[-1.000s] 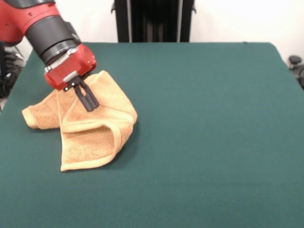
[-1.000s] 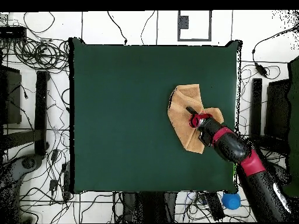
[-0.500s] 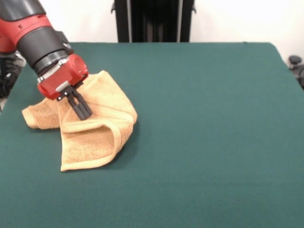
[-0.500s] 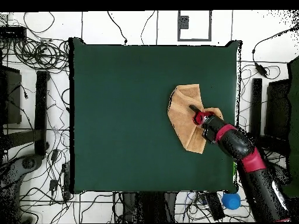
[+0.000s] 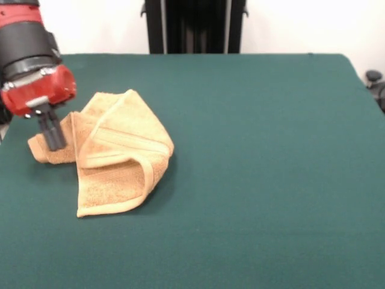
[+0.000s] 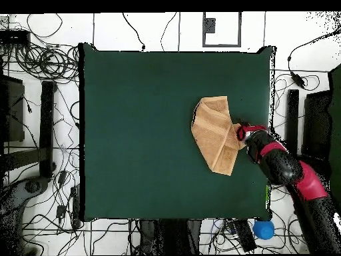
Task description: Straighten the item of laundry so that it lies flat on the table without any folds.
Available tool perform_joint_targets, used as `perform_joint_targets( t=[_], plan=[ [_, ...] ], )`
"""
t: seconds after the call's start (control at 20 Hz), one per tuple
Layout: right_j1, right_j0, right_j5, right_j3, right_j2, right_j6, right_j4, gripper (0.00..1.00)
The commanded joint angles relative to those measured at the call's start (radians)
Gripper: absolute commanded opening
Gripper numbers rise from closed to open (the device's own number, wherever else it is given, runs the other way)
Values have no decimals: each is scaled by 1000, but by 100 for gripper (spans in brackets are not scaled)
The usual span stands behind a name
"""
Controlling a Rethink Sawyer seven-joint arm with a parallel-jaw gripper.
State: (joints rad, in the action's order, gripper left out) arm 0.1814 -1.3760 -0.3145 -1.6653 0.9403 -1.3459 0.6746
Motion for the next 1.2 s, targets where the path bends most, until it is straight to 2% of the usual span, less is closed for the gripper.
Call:
perform_joint_targets(
  t=[0.05,0.25,0.45,0.65,0.9,1.2],
  plan=[
    [78,73,93,30,-139,-188,-4,0],
    [93,95,145,27,-174,-220,-23,0],
    [52,150,225,47,-191,-185,16,0],
    [32,219,381,12,-256,-230,20,0],
    [21,335,563,5,-361,-265,-51,0],
    [47,437,663,-38,-439,-276,-165,0]
  ],
)
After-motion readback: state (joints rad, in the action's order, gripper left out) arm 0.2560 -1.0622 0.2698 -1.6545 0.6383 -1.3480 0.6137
